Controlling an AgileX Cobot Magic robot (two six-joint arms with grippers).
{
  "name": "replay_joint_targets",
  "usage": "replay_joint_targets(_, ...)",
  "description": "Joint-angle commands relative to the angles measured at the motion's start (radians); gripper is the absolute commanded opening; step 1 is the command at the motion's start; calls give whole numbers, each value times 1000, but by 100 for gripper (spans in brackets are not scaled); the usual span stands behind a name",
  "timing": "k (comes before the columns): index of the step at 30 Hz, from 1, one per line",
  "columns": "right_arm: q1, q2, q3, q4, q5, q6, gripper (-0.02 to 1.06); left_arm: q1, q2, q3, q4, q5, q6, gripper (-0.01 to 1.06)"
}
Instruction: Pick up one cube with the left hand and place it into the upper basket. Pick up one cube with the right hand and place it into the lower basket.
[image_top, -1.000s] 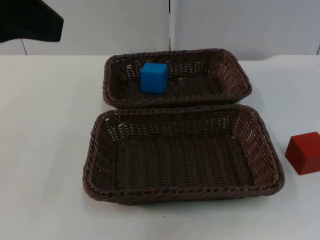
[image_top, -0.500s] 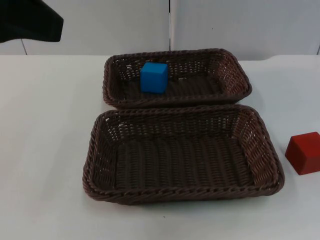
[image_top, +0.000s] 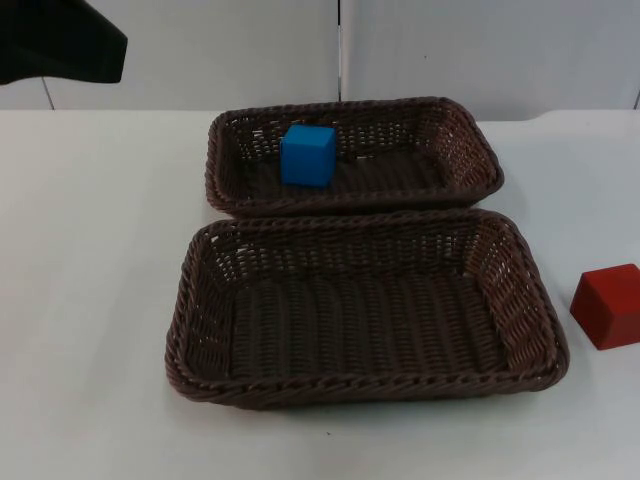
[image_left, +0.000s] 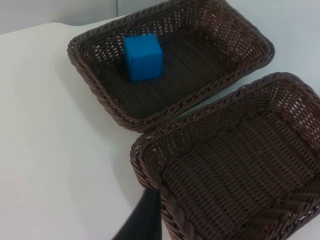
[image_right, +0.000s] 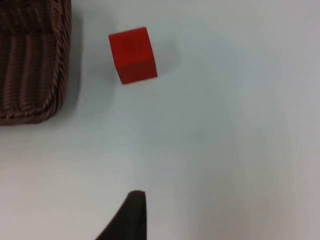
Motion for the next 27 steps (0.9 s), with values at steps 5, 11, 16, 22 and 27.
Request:
replay_joint_targets(5, -4, 138, -49, 10, -59, 3, 105, -2, -7, 2, -15, -3, -6, 93)
replay_joint_targets(11, -4, 291, -119, 10, -67, 3, 105, -2, -7, 2, -15, -3, -6, 93)
replay_joint_targets(16, -4, 415, -184, 10, -73, 0, 105, -2, -7, 2, -15, -3, -6, 93)
replay_joint_targets(22, -4, 557, -233, 10, -119, 0, 105, -2, -7, 2, -15, -3, -6, 93)
replay_joint_targets(27, -4, 672, -269, 14, -143, -16, 105, -2, -7, 2, -15, -3, -6, 93)
